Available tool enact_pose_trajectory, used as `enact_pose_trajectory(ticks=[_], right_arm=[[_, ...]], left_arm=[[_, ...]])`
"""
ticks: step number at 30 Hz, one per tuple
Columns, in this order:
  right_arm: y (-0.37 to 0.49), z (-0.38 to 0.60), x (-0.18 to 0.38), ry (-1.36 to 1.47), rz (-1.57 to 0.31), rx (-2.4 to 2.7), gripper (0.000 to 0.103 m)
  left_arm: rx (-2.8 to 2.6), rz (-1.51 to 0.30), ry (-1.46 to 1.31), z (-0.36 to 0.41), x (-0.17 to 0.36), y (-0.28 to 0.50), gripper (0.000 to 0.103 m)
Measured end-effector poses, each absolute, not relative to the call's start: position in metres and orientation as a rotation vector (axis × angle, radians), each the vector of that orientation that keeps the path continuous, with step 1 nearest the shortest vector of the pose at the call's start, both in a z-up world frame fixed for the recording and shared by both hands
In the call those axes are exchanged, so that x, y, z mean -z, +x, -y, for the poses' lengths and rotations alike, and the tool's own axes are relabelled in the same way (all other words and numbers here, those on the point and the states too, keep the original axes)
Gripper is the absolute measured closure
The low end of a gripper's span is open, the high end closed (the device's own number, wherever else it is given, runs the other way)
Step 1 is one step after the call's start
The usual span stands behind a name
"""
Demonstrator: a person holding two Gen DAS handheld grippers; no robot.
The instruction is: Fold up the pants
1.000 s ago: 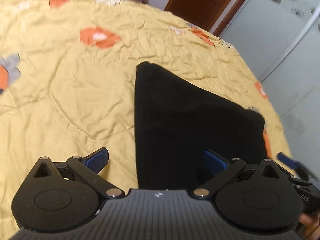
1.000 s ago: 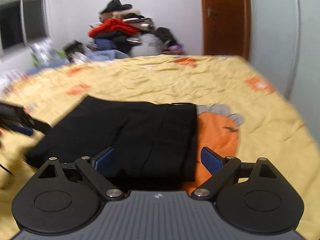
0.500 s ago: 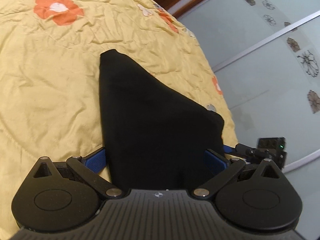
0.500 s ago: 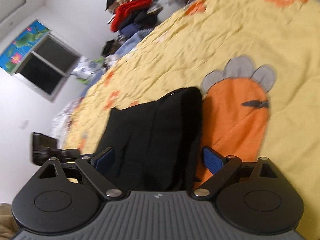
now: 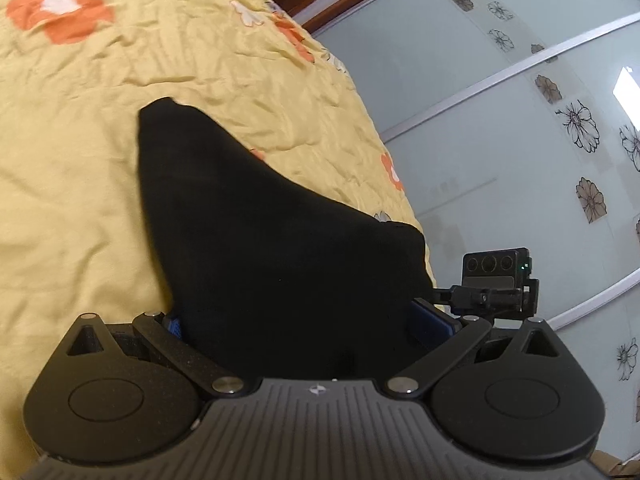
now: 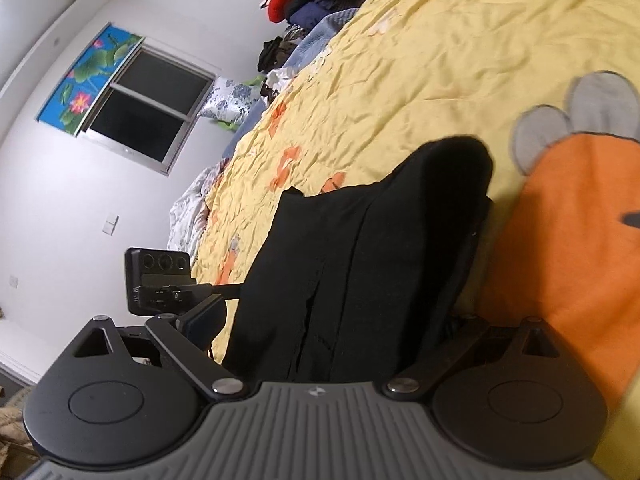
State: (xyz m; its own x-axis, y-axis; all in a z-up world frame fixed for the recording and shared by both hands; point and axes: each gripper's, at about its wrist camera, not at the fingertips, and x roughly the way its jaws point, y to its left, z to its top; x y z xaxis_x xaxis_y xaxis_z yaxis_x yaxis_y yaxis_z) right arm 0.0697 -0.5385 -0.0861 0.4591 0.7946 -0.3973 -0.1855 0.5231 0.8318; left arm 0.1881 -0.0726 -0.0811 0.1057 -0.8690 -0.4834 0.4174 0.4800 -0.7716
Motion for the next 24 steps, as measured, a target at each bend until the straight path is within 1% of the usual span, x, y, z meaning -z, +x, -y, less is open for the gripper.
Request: enact_pose_trajectory(ticks=[2,3,4,5,6,7,9,10,13,18,21,24], right_arm=[[0.069,0.529,0.083,0.743,-0.876,-0.667,0.006],[0.066,0.525,0.081,0.707,-0.868,-0.654,0.019],[0.063,0.523,0.079,0.676,-0.863,-0.625,0.032],[0.059,0.524,0.078,0.657,-0.873,-0.586,0.07],[0.057,0.526,0.079,0.656,-0.892,-0.54,0.075],[0.053,0.531,0.082,0.693,-0.894,-0.525,0.075],[0.046,0.532,0.083,0.712,-0.876,-0.506,0.076],[0.044,0.529,0.081,0.711,-0.872,-0.489,0.076],[0.04,0.52,0.07,0.716,-0.844,-0.478,0.078],[0.047,0.496,0.032,0.683,-0.766,-0.559,0.079],[0.069,0.474,0.016,0.657,-0.728,-0.617,0.079],[0.098,0.455,0.011,0.671,-0.704,-0.647,0.079]], left_arm=[[1.006,-1.076,-0.524,0.076,0.082,0.187,0.006],[1.003,-1.073,-0.523,0.077,0.082,0.187,0.01],[0.997,-1.069,-0.509,0.077,0.082,0.186,0.022],[0.98,-1.071,-0.481,0.078,0.082,0.185,0.045],[0.945,-1.077,-0.452,0.078,0.083,0.185,0.056],[0.913,-1.088,-0.446,0.077,0.084,0.186,0.071],[0.896,-1.096,-0.507,0.068,0.087,0.188,0.083],[0.897,-1.083,-0.523,0.065,0.086,0.187,0.085],[0.885,-1.02,-0.47,0.06,0.072,0.179,0.088],[0.853,-0.891,-0.395,0.04,0.033,0.177,0.088],[0.809,-0.822,-0.366,0.018,0.011,0.188,0.088],[0.745,-0.793,-0.325,-0.004,-0.004,0.206,0.088]])
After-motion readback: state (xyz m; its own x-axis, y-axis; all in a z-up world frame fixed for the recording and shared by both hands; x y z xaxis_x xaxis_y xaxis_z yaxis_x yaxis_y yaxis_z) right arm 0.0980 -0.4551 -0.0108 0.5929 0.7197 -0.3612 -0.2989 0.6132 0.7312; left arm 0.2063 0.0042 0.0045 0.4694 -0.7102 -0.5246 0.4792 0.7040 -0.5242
